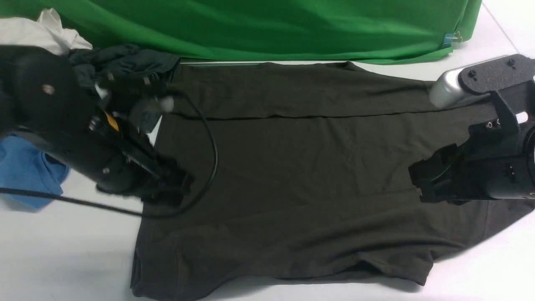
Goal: Fold a long-sleeved shirt on a white desktop.
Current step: 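Grasp the left edge of the dark T-shirt lying flat on the table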
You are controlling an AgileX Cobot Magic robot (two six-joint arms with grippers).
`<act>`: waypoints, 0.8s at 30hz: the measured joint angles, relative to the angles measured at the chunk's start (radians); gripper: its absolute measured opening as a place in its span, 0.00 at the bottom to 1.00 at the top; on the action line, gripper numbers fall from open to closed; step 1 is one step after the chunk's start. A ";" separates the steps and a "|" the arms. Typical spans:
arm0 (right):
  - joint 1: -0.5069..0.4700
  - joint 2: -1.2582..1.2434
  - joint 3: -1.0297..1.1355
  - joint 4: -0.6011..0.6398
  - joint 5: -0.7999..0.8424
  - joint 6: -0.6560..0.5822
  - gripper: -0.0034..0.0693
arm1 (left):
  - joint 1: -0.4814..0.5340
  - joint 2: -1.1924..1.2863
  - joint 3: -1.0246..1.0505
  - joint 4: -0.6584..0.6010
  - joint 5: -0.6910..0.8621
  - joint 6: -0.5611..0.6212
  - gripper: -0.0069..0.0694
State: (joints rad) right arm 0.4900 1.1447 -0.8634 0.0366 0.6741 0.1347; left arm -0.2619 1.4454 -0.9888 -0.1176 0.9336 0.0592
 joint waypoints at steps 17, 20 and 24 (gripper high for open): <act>0.000 0.004 -0.008 0.009 -0.021 -0.016 0.38 | 0.152 0.165 0.088 -0.115 -0.090 0.376 0.80; 0.000 0.006 -0.008 0.009 -0.022 -0.018 0.38 | 0.151 0.208 0.088 -0.125 -0.116 0.416 0.78; 0.000 0.006 -0.008 0.009 -0.022 -0.018 0.38 | 0.151 0.248 0.088 -0.153 -0.114 0.437 0.74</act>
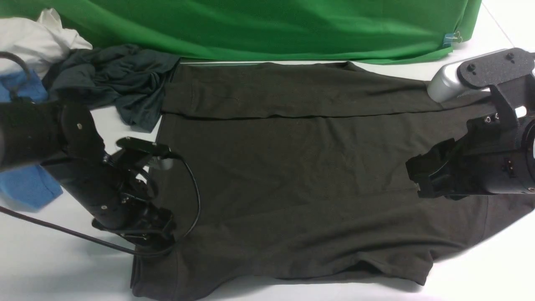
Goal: Fold a long-sleeved shirt on a white desktop.
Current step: 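Grasp the left edge of the dark T-shirt lying flat on the table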
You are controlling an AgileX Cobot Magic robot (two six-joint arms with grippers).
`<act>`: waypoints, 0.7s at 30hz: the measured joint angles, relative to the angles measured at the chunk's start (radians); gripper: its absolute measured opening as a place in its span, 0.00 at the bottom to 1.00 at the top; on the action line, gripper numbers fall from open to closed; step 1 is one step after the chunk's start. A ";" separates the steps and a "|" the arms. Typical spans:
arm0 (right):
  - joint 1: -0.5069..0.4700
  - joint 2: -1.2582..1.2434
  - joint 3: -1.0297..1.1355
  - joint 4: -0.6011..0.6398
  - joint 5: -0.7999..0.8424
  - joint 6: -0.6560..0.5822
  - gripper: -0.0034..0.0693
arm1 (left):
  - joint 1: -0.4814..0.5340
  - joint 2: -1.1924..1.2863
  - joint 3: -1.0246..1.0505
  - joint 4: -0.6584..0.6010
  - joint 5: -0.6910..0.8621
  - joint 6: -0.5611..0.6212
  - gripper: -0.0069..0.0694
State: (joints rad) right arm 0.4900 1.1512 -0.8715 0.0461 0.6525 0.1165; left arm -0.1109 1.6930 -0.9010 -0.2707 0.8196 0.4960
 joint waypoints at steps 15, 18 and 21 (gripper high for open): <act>0.000 0.000 0.000 0.000 -0.031 -0.019 0.38 | 0.000 0.014 0.001 -0.008 0.031 0.004 0.17; 0.000 0.000 0.000 0.000 -0.033 -0.022 0.38 | 0.000 0.014 -0.003 -0.008 0.041 0.002 0.13; 0.000 0.000 0.000 0.000 -0.044 -0.026 0.38 | 0.000 0.018 -0.029 -0.008 0.066 0.000 0.13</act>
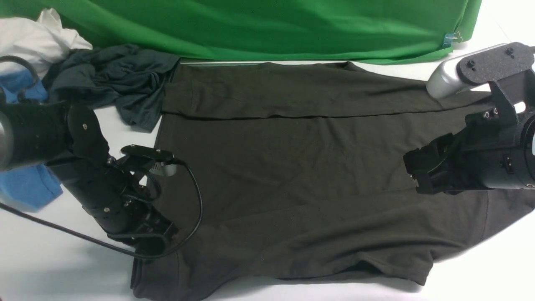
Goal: Fold a long-sleeved shirt on a white desktop.
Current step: 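Grasp the left edge of the dark T-shirt lying flat on the table, then fold the left side of the black T-shirt inward over its body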
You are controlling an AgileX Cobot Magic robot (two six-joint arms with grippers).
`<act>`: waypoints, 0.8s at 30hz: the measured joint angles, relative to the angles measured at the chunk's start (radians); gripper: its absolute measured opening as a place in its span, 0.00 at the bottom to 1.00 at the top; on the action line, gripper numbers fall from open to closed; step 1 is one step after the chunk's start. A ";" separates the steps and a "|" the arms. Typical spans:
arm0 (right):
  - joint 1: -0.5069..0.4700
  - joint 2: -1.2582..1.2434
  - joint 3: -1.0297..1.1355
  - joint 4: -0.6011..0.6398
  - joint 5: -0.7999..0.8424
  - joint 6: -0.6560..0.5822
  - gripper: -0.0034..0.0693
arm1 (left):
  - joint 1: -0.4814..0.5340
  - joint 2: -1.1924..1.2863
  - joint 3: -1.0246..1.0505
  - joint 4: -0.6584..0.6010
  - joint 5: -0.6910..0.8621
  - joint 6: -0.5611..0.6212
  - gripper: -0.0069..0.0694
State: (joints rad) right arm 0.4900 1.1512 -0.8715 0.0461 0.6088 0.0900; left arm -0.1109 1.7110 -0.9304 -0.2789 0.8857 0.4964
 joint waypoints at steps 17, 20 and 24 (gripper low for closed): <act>0.000 0.000 0.000 -0.001 -0.055 -0.008 0.38 | 0.000 0.002 -0.367 0.039 0.150 -0.010 0.13; 0.000 0.000 0.000 -0.012 -0.065 -0.010 0.38 | 0.000 0.002 -0.418 0.088 0.155 -0.034 0.13; 0.000 0.001 0.000 -0.017 -0.069 -0.011 0.38 | 0.000 0.002 -0.445 0.099 0.143 -0.045 0.13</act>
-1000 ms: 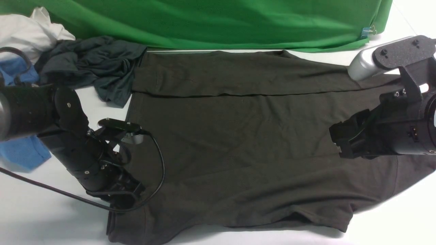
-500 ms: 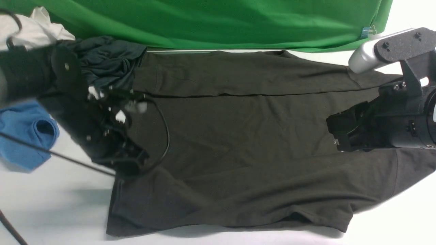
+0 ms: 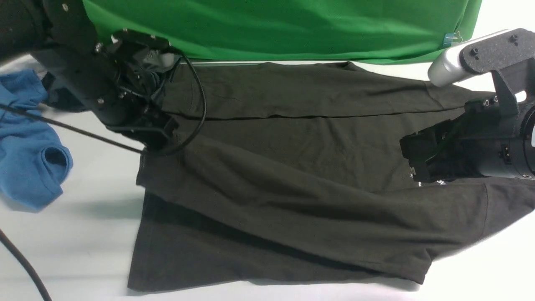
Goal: Fold a long-sleeved shirt on a white desktop.
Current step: 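Fold the left side of the black T-shirt inward over its body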
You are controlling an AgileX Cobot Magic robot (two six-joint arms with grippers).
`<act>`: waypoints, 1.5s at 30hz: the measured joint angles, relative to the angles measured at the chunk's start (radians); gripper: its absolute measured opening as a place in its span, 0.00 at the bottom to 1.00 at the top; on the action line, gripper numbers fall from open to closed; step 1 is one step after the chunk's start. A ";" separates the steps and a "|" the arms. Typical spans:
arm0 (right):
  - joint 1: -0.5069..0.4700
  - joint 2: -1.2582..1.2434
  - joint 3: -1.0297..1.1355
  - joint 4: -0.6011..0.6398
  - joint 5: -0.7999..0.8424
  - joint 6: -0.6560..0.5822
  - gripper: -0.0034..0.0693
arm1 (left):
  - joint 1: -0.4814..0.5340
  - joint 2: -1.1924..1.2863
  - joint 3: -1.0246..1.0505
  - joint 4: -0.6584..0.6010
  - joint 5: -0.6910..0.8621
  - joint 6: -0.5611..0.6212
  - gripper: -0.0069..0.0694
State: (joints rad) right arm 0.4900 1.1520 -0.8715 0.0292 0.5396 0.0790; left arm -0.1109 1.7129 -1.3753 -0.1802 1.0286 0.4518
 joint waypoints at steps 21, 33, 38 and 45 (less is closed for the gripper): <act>0.000 0.010 0.000 -0.037 0.000 -0.004 0.38 | 0.000 0.001 -0.027 -0.015 -0.196 -0.006 0.13; 0.000 0.010 0.000 -0.038 0.000 -0.003 0.38 | 0.000 0.080 -0.033 -0.015 -0.306 -0.008 0.13; 0.000 0.010 0.000 -0.039 0.000 -0.001 0.38 | 0.000 0.148 -0.033 0.001 -0.299 -0.077 0.18; 0.000 0.010 0.000 -0.039 0.000 0.000 0.38 | 0.000 0.159 -0.041 0.103 -0.335 -0.199 0.53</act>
State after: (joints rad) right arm 0.4900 1.1624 -0.8715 -0.0096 0.5396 0.0792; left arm -0.1109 1.8723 -1.4163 -0.0773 0.6933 0.2527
